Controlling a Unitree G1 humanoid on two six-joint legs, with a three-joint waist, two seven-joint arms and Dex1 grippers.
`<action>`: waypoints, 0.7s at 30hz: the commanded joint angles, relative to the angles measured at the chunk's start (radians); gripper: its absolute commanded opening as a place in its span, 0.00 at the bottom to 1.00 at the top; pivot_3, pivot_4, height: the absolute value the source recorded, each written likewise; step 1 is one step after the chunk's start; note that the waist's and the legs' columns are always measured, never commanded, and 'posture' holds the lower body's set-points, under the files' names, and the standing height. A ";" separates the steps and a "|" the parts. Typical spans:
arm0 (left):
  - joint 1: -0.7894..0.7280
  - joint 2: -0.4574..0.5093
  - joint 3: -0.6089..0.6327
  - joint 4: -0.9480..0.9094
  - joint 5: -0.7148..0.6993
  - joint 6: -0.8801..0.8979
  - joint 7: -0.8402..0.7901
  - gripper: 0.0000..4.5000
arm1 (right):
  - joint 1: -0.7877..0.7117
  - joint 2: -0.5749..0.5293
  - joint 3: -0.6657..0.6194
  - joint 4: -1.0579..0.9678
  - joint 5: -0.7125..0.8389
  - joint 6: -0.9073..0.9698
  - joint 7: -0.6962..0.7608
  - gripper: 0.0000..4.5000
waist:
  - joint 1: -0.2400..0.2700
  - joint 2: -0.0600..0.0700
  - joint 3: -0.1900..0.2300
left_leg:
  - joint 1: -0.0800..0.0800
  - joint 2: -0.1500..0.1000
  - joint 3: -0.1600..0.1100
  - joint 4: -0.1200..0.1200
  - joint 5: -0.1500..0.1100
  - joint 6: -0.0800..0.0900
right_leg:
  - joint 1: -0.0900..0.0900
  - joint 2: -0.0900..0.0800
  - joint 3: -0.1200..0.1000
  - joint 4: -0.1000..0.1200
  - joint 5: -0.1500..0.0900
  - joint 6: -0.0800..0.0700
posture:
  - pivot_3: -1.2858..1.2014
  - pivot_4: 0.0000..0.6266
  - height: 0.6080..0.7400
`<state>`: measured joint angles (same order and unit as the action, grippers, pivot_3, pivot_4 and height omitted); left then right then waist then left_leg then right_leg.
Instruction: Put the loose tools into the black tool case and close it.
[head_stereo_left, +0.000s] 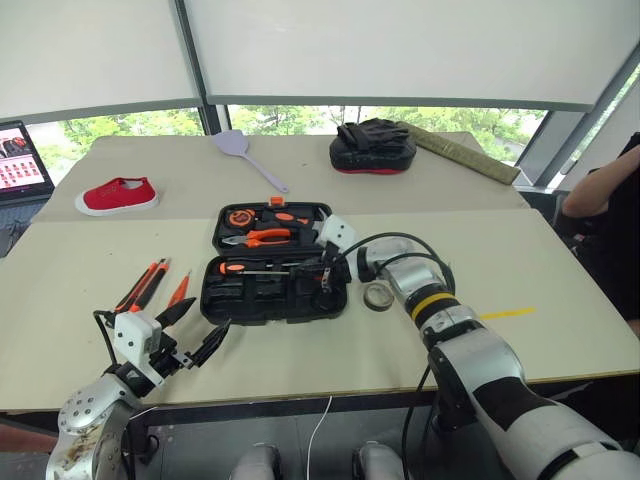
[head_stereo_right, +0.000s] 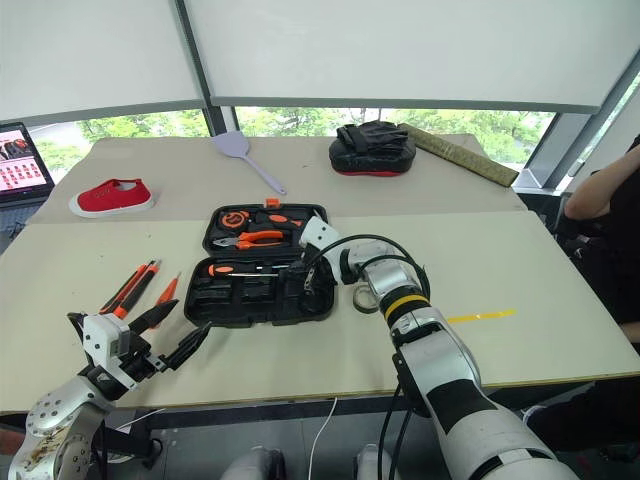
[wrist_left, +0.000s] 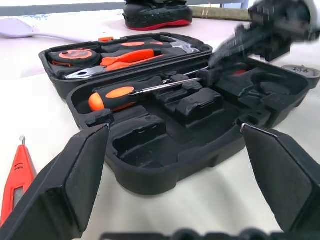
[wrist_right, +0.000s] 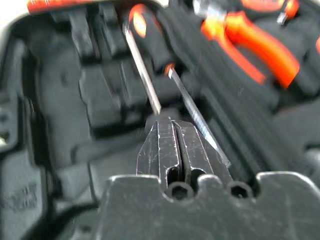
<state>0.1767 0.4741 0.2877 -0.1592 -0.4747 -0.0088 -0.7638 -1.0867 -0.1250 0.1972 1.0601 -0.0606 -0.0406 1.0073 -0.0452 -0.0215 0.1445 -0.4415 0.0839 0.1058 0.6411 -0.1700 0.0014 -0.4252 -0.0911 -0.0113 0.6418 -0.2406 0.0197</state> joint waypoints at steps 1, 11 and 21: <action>0.020 -0.002 0.020 -0.062 -0.036 0.015 0.006 1.00 | -0.003 0.031 0.036 0.027 -0.043 -0.031 -0.019 0.01 | -0.002 0.000 0.000 | 0.000 0.000 0.000 0.000 0.000 0.000 | 0.000 0.000 0.000 0.000 0.000 0.000 | 0.52 0.24 1.00; 0.026 0.020 0.061 -0.098 -0.097 0.096 0.018 1.00 | -0.049 0.089 0.061 0.086 -0.098 0.054 -0.084 0.01 | -0.023 -0.001 -0.001 | 0.007 0.001 0.000 0.000 -0.003 -0.007 | 0.003 0.001 0.000 0.005 -0.002 -0.003 | 0.52 0.24 1.00; 0.129 0.043 0.280 -0.077 -0.199 0.108 -0.002 1.00 | 0.138 -0.060 -0.116 -0.458 0.173 0.094 0.125 0.25 | -0.012 -0.002 0.000 | 0.002 0.001 0.000 -0.002 -0.001 -0.003 | -0.001 0.000 0.000 0.004 -0.003 -0.003 | 0.52 0.24 1.00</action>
<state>0.2831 0.5034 0.4759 -0.2444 -0.6384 0.1197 -0.7601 -0.9981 -0.1385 0.1222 0.7758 0.0461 0.0131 1.0847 -0.0576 -0.0231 0.1447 -0.4399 0.0845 0.1052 0.6383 -0.1709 -0.0018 -0.4261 -0.0912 -0.0115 0.6447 -0.2445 0.0177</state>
